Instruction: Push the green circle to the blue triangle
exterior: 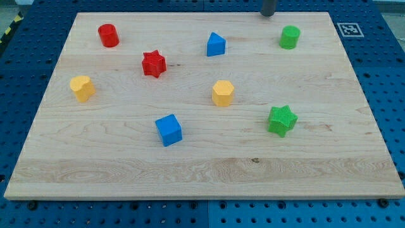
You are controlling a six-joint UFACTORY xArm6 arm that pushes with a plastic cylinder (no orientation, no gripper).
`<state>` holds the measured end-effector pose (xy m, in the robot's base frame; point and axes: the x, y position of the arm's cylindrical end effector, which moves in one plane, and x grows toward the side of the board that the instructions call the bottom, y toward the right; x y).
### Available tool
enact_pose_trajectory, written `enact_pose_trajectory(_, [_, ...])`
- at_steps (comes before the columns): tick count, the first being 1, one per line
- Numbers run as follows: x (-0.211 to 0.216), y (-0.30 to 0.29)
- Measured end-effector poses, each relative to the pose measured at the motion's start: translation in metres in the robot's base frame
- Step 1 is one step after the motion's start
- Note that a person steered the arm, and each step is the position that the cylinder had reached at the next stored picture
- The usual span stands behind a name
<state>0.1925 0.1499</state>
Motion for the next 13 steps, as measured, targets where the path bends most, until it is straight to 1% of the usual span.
enact_pose_trajectory(1, [0.000,0.000])
enact_pose_trajectory(2, [-0.001,0.014])
enact_pose_trajectory(3, [0.012,0.072])
enact_pose_trajectory(4, [0.053,0.119])
enact_pose_trajectory(5, [0.112,0.114])
enact_pose_trajectory(6, [0.117,0.103])
enact_pose_trajectory(8, [0.073,0.099])
enact_pose_trajectory(9, [0.091,0.095])
enact_pose_trajectory(10, [0.111,0.072])
enact_pose_trajectory(11, [0.111,0.054])
enact_pose_trajectory(12, [0.111,0.058])
enact_pose_trajectory(13, [0.093,0.075])
